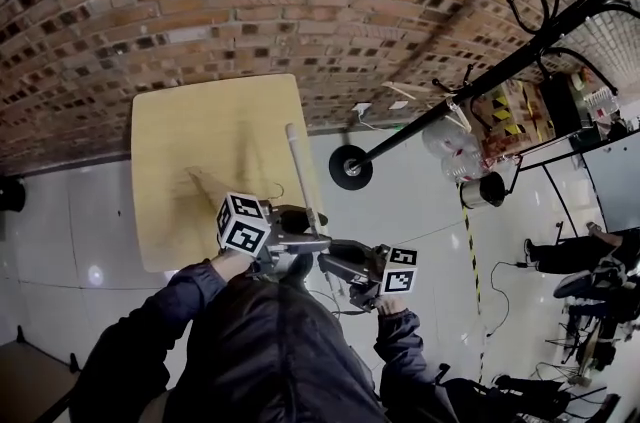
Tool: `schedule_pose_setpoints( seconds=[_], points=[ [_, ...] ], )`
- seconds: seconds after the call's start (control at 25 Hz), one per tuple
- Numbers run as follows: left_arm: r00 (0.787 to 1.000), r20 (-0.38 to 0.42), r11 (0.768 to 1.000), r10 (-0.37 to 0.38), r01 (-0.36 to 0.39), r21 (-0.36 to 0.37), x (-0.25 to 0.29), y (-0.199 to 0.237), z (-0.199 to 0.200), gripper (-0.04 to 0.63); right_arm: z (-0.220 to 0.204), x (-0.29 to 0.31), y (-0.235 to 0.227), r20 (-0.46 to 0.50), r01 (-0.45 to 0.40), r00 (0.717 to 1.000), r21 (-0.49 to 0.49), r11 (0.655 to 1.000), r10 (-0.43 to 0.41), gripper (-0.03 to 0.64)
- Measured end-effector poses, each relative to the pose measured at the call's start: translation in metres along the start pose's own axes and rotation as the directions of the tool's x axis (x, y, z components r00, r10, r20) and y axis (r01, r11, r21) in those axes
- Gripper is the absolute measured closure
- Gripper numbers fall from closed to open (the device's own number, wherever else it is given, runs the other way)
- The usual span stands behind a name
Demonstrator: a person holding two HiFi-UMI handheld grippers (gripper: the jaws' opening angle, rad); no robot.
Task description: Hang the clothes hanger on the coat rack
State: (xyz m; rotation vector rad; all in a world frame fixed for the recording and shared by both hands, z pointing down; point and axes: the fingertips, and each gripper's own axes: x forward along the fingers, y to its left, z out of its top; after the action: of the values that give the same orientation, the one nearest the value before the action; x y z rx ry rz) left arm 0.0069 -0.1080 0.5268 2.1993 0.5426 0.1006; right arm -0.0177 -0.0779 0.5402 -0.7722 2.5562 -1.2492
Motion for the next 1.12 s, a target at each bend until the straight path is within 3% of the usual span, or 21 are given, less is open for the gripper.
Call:
schedule_pose_setpoints(
  seconds=[0.08, 0.16, 0.24, 0.28, 0.36, 0.44, 0.6, 0.68, 0.72, 0.8, 0.88, 0.96, 1.08, 1.12],
  points=[
    [1.000, 0.027, 1.000, -0.012, 0.012, -0.009, 0.005, -0.002, 0.007, 0.396, 0.007, -0.004, 0.001, 0.025, -0.008, 1.000, 0.002, 1.000, 0.008, 0.486],
    [0.999, 0.049, 1.000, -0.007, 0.007, -0.016, 0.009, -0.003, 0.012, 0.414, 0.013, -0.007, -0.001, 0.029, 0.038, 0.999, -0.056, 0.998, -0.036, 0.485],
    [0.998, 0.056, 1.000, 0.023, -0.023, -0.011, 0.011, -0.002, 0.014, 0.426, 0.017, -0.011, -0.006, -0.005, 0.157, 0.987, -0.198, 0.968, -0.161, 0.485],
    [0.997, 0.056, 0.999, 0.046, -0.046, -0.008, 0.012, -0.001, 0.014, 0.426, 0.019, -0.014, -0.009, -0.024, 0.227, 0.970, -0.289, 0.930, -0.244, 0.477],
    [0.994, 0.064, 0.996, 0.091, -0.091, -0.008, 0.014, 0.004, 0.018, 0.426, 0.024, -0.020, -0.012, -0.043, 0.346, 0.910, -0.474, 0.810, -0.413, 0.462],
    [0.988, 0.095, 0.992, 0.121, -0.118, -0.036, 0.014, 0.008, 0.026, 0.426, 0.026, -0.023, -0.013, -0.039, 0.412, 0.826, -0.640, 0.649, -0.562, 0.451],
    [0.983, 0.133, 0.989, 0.127, -0.116, -0.091, 0.023, 0.003, 0.039, 0.426, 0.025, -0.019, -0.019, 0.026, 0.428, 0.639, -0.842, 0.328, -0.769, 0.451],
    [0.984, 0.108, 0.988, 0.139, -0.132, -0.075, 0.031, -0.001, 0.039, 0.426, 0.028, -0.024, -0.024, 0.091, 0.471, 0.554, -0.854, 0.222, -0.827, 0.479],
    [0.985, 0.087, 0.988, 0.150, -0.145, -0.055, 0.035, -0.002, 0.038, 0.426, 0.030, -0.029, -0.026, 0.115, 0.504, 0.523, -0.840, 0.199, -0.844, 0.485],
    [0.987, 0.046, 0.988, 0.152, -0.152, -0.009, 0.042, -0.007, 0.036, 0.423, 0.034, -0.041, -0.025, 0.136, 0.566, 0.494, -0.800, 0.198, -0.859, 0.505],
    [0.992, 0.014, 0.991, 0.129, -0.129, 0.037, 0.049, -0.014, 0.039, 0.423, 0.043, -0.051, -0.020, 0.145, 0.599, 0.502, -0.769, 0.222, -0.853, 0.522],
    [0.994, -0.026, 0.990, 0.107, -0.104, 0.096, 0.057, -0.020, 0.044, 0.421, 0.053, -0.059, -0.011, 0.147, 0.612, 0.536, -0.746, 0.262, -0.832, 0.523],
    [0.992, -0.082, 0.982, 0.092, -0.077, 0.172, 0.066, -0.027, 0.051, 0.331, 0.068, -0.066, 0.007, 0.137, 0.633, 0.621, -0.669, 0.390, -0.771, 0.525],
    [0.993, -0.087, 0.981, 0.084, -0.067, 0.184, 0.068, -0.029, 0.053, 0.328, 0.073, -0.068, 0.012, 0.130, 0.634, 0.645, -0.640, 0.433, -0.753, 0.525]
  ],
)
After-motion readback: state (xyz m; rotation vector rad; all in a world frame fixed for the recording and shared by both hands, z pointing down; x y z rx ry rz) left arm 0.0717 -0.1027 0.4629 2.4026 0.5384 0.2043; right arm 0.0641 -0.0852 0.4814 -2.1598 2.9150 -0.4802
